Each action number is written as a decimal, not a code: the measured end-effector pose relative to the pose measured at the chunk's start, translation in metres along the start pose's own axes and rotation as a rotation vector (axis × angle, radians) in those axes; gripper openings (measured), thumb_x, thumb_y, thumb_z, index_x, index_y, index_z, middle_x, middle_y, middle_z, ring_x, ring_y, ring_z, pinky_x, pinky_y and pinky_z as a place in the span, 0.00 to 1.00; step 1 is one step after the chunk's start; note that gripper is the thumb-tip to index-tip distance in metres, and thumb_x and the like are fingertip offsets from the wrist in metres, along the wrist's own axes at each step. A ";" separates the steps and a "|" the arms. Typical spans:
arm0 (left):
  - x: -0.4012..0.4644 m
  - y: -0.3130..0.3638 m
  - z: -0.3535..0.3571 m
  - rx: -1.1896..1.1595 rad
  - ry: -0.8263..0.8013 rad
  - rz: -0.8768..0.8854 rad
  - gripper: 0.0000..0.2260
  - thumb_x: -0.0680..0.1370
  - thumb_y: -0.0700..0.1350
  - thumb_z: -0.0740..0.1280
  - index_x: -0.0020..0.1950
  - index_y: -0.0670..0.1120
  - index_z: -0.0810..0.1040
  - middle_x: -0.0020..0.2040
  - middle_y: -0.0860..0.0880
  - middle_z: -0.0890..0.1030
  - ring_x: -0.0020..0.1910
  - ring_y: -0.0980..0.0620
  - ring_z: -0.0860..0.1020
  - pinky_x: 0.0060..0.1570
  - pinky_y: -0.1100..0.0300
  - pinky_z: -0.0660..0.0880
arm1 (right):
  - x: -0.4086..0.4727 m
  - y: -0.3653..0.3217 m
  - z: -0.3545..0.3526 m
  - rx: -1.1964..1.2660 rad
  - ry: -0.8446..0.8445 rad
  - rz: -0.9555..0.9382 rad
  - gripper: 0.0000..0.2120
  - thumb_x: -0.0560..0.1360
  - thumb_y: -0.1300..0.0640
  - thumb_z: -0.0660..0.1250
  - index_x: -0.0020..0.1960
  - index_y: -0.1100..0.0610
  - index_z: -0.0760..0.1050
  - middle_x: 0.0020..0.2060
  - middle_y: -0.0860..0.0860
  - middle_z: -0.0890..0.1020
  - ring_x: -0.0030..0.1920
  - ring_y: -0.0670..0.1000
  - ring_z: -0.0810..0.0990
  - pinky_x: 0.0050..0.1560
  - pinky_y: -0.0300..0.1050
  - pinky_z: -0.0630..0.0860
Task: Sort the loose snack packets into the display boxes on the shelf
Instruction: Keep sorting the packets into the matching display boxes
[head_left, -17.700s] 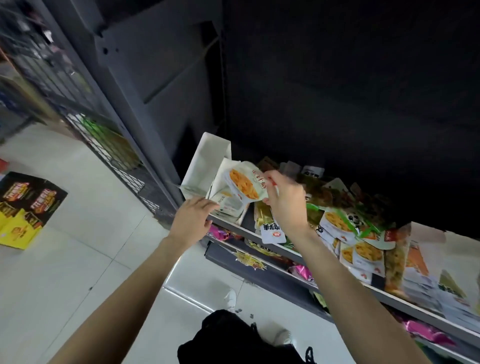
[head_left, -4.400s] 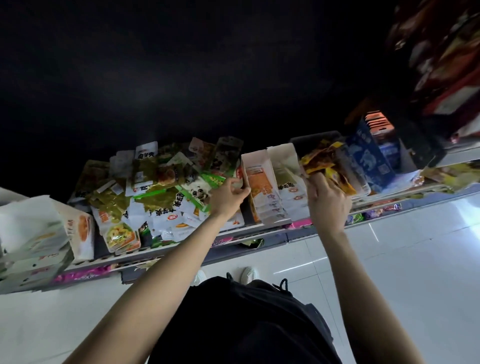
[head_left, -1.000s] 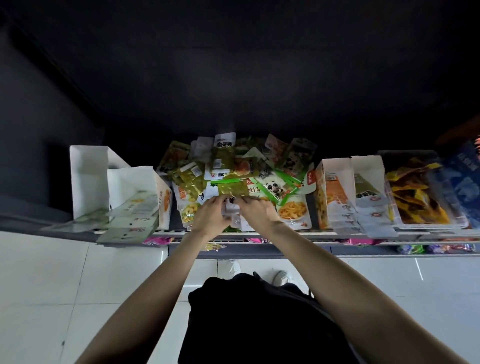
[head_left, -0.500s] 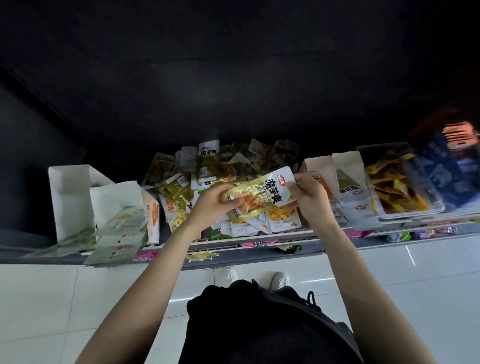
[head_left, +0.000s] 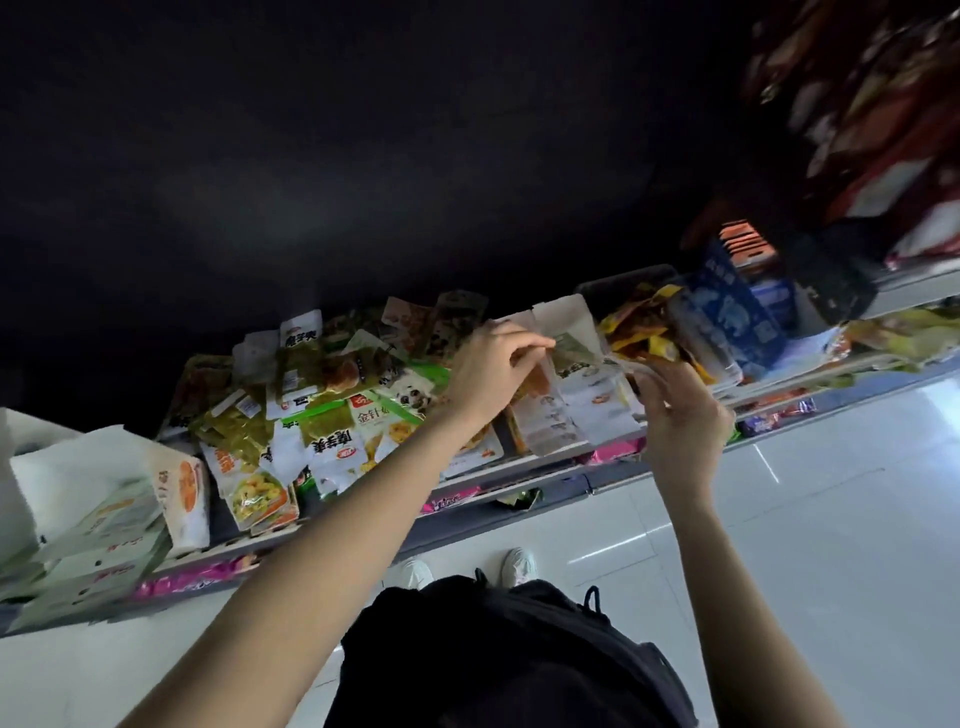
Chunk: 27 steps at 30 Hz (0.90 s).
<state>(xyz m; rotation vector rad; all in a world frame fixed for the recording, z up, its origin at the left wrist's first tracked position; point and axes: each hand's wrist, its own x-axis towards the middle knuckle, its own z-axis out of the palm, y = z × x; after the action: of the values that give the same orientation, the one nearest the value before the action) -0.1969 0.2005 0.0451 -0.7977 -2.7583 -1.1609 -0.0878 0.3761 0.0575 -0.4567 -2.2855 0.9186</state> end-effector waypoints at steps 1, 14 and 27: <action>0.010 0.008 0.013 0.008 0.007 0.029 0.08 0.78 0.47 0.66 0.54 0.51 0.83 0.50 0.53 0.83 0.49 0.55 0.78 0.47 0.59 0.74 | 0.004 0.006 -0.003 -0.028 0.030 -0.032 0.04 0.75 0.58 0.69 0.46 0.58 0.82 0.34 0.46 0.82 0.30 0.44 0.76 0.29 0.33 0.69; 0.011 -0.001 0.064 0.436 -0.325 0.012 0.21 0.80 0.44 0.59 0.74 0.48 0.64 0.69 0.49 0.67 0.70 0.49 0.60 0.69 0.53 0.59 | 0.030 0.048 0.058 -0.442 -0.305 -0.413 0.14 0.65 0.69 0.64 0.43 0.57 0.84 0.42 0.53 0.85 0.47 0.56 0.82 0.41 0.44 0.76; -0.103 -0.102 -0.017 -0.103 0.132 -0.797 0.15 0.78 0.46 0.66 0.63 0.43 0.72 0.54 0.48 0.81 0.48 0.53 0.79 0.40 0.70 0.70 | -0.035 -0.050 0.164 -0.157 -0.936 -0.072 0.15 0.78 0.60 0.62 0.65 0.58 0.71 0.56 0.59 0.78 0.49 0.60 0.81 0.47 0.49 0.79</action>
<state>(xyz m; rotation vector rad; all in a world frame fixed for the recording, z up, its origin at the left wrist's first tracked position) -0.1589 0.0838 -0.0335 0.4367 -2.9727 -1.3711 -0.1745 0.2423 -0.0137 0.0320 -3.1983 1.0556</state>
